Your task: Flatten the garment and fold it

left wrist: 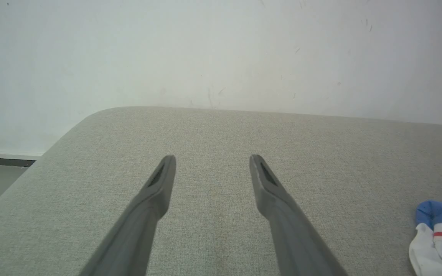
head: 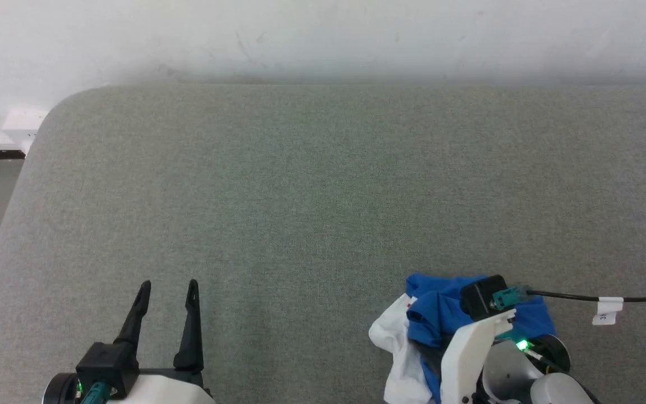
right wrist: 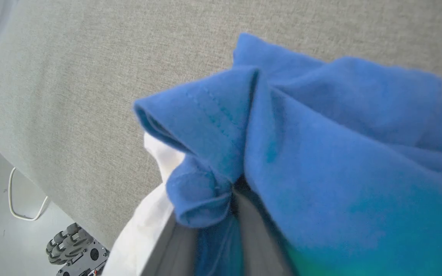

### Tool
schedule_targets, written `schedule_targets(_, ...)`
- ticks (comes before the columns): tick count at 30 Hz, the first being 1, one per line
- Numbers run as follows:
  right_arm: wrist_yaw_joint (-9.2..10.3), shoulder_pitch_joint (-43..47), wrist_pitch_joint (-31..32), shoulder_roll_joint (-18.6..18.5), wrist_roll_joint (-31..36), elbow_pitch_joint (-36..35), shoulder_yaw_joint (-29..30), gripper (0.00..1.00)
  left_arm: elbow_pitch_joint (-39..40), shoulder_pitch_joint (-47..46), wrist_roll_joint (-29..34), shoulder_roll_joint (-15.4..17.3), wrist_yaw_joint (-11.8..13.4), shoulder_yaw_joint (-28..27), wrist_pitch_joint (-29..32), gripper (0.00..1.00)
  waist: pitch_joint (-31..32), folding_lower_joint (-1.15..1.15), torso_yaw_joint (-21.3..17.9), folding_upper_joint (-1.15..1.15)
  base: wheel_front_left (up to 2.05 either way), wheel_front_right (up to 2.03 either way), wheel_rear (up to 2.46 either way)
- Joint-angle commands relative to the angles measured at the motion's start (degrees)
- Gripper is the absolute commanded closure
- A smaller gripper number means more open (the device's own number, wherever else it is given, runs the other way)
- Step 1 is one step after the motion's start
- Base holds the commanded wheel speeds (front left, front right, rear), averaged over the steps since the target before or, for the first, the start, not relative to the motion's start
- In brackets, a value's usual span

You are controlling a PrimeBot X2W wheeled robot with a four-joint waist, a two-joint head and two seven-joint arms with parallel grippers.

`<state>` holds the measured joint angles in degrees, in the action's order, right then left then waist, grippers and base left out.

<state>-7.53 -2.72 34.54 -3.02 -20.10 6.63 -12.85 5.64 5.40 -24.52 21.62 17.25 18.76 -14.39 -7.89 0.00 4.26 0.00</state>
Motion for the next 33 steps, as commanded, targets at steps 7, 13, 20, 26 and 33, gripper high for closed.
schedule_targets(7, 0.04, -2.3, -2.3, 0.1, -4.0, -1.4, -2.4, 0.00, -0.9, -0.3, -0.7, -0.6, -0.3, 0.2, -0.1, 0.00, 1.1, 0.00, -1.1, 0.00, 0.00, 0.00, 0.00)
schedule_targets(13, 0.04, 0.7, -2.4, 0.1, -6.0, -11.2, 2.2, 0.00, -0.8, 0.3, -0.7, -0.3, -0.1, 0.2, -0.2, 0.00, 2.3, 0.00, -2.2, 0.00, 0.00, 0.00, 0.00)
schedule_targets(20, 0.04, 10.5, -6.2, -0.4, 0.4, -21.9, 13.9, 0.00, 1.0, 2.0, -0.3, 0.7, 1.0, -0.7, -0.3, 0.00, 2.8, 0.00, -3.2, 0.00, 0.00, 0.00, 0.00)
schedule_targets(26, 0.04, 15.7, -7.0, -0.9, 2.7, -20.4, 16.8, 0.00, 2.4, 3.0, -0.2, 1.4, 1.4, -0.9, 0.2, 0.00, 2.2, 0.00, -4.3, 0.00, 0.00, 0.00, 0.00)
schedule_targets(33, 0.04, 13.9, -9.8, -0.8, 4.2, -14.6, 17.5, 0.00, 3.1, 1.8, 0.2, 1.9, 1.2, -0.1, 1.1, 0.00, 0.9, 0.00, -3.7, 0.00, 0.00, 0.00, 0.00)
